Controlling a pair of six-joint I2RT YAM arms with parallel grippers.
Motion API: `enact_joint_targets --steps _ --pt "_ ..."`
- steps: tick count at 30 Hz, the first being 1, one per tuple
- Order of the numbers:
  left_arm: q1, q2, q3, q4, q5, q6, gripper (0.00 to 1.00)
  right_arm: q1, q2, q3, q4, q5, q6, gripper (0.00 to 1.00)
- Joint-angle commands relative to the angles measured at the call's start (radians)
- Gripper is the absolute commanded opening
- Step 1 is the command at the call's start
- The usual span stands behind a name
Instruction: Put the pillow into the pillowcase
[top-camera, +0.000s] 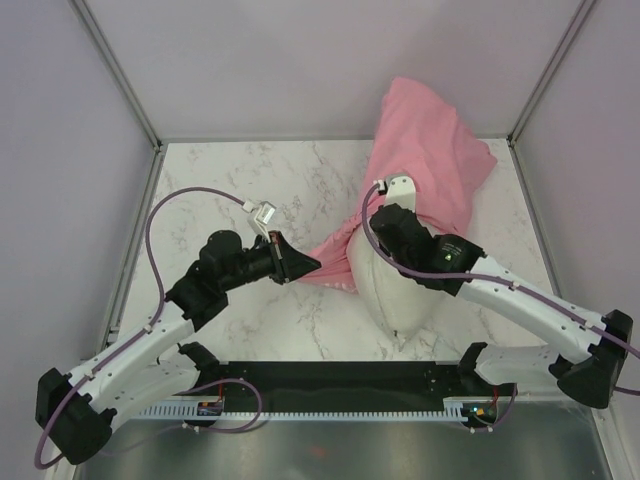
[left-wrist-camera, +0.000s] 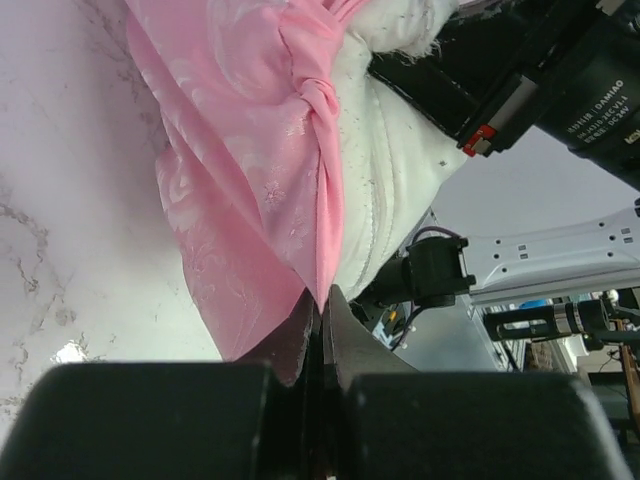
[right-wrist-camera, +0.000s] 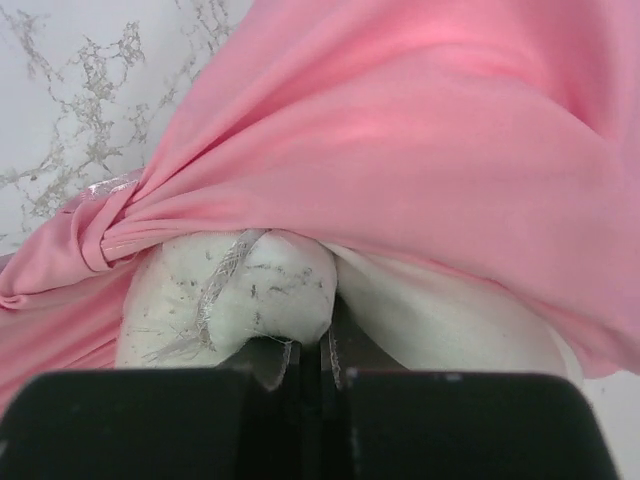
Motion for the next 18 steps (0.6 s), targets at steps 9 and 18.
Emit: enact_joint_targets --steps 9,18 --pt "0.008 -0.079 0.087 -0.18 0.006 0.08 0.02 -0.174 0.221 0.049 0.036 0.162 -0.052 0.0" --pt "0.246 -0.004 0.114 -0.244 0.173 0.127 0.02 -0.119 0.291 0.143 0.077 0.271 -0.107 0.26"
